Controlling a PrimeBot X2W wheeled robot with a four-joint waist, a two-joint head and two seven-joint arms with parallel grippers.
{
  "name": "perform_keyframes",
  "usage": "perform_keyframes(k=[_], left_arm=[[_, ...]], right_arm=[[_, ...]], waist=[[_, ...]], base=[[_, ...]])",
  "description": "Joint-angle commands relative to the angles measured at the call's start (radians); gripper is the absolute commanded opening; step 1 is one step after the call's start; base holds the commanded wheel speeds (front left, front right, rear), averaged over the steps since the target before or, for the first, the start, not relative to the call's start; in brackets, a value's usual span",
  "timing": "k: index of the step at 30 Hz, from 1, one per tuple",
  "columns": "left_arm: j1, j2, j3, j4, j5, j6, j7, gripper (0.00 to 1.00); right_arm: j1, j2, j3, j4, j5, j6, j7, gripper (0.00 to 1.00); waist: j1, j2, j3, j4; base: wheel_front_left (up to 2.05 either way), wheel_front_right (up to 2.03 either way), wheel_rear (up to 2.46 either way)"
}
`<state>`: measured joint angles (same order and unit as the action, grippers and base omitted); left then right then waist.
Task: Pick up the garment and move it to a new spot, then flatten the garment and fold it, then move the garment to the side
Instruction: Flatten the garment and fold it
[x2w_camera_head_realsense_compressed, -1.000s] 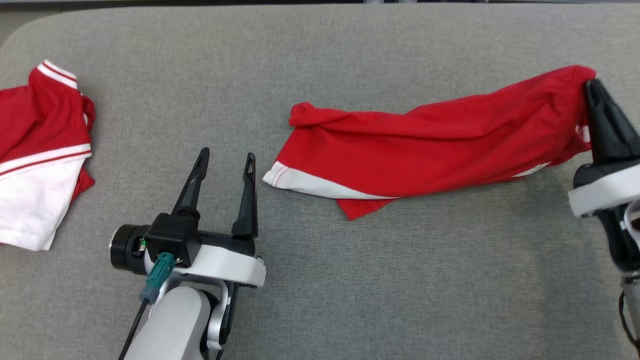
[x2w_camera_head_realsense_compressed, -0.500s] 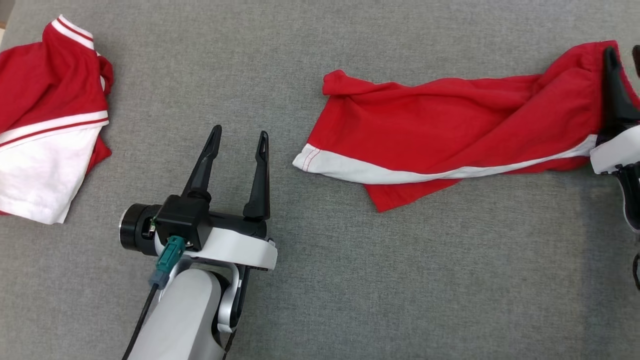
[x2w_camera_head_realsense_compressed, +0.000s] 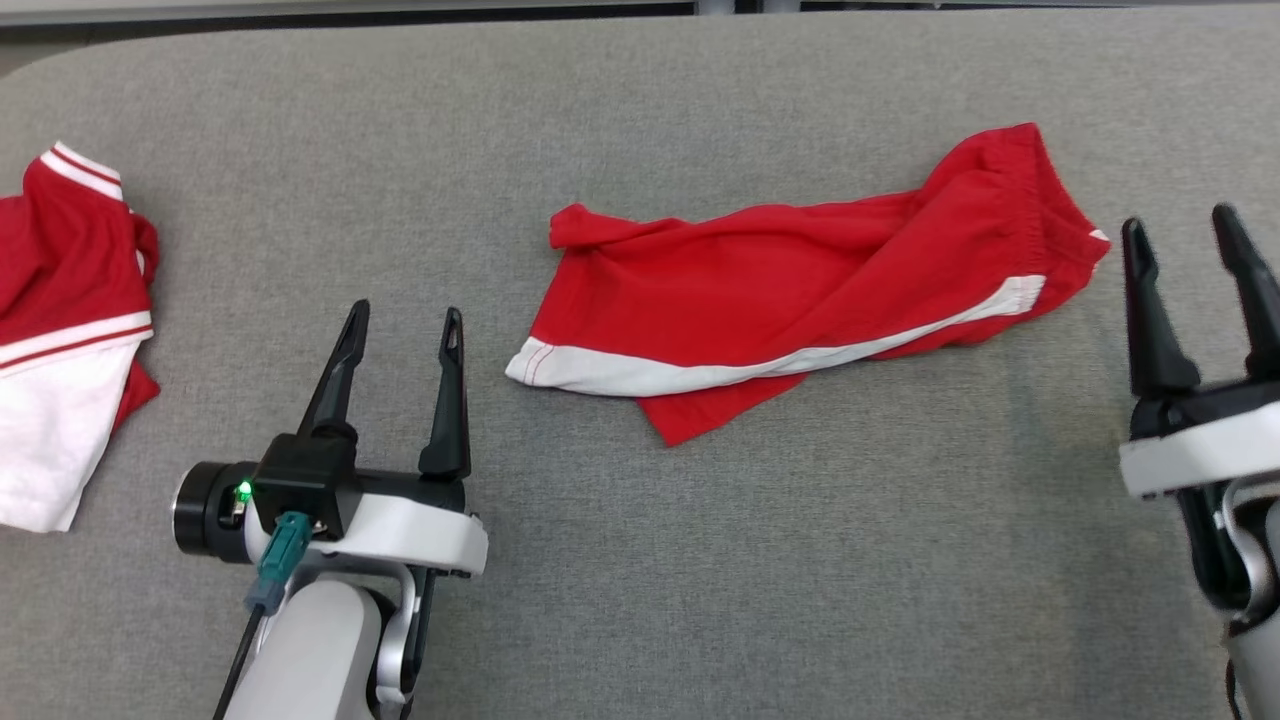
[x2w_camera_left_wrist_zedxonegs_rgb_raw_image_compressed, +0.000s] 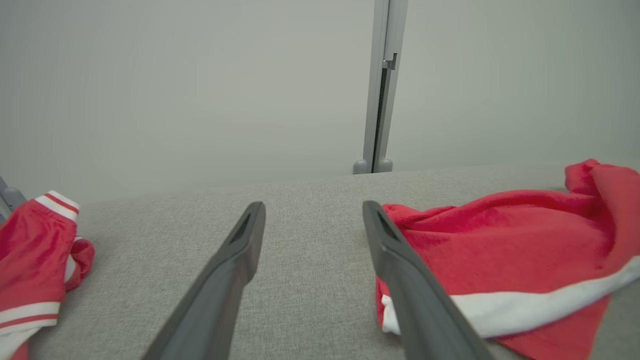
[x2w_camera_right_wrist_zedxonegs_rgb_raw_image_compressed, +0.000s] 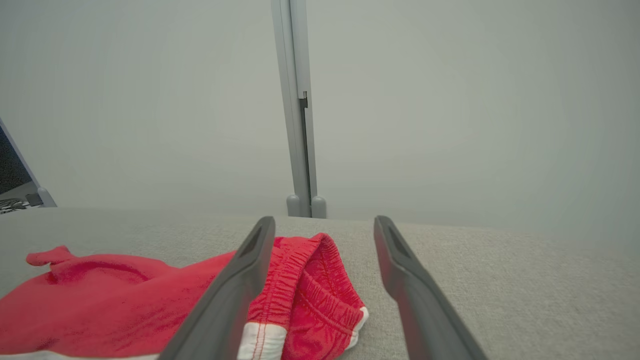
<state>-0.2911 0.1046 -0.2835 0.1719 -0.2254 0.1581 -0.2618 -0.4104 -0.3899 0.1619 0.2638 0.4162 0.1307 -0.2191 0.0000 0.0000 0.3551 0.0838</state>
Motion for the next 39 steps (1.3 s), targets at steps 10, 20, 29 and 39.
perform_keyframes(k=[10,20,29,39], left_arm=[[0.109,0.041,0.014,0.014,-0.007,0.007,0.002,1.00],[0.136,0.049,-0.002,-0.005,-0.011,0.012,0.021,1.00],[0.126,0.051,-0.013,-0.003,-0.017,0.011,0.024,1.00],[0.043,0.037,-0.050,0.064,-0.033,-0.029,0.087,1.00]], right_arm=[[0.267,0.104,-0.031,-0.148,-0.060,0.000,0.082,1.00],[0.321,0.130,-0.051,-0.206,-0.083,0.000,0.132,1.00],[0.317,0.134,-0.050,-0.218,-0.085,0.000,0.136,1.00],[0.293,0.137,-0.050,-0.224,-0.078,0.000,0.136,1.00]], waist=[[0.0000,0.0000,-0.126,-0.097],[0.0000,0.0000,-0.140,-0.100],[0.0000,0.0000,-0.137,-0.094],[0.0000,0.0000,-0.098,-0.094]], base=[[0.00,0.00,0.00],[0.00,0.00,0.00],[0.00,0.00,0.00],[0.00,0.00,0.00]])
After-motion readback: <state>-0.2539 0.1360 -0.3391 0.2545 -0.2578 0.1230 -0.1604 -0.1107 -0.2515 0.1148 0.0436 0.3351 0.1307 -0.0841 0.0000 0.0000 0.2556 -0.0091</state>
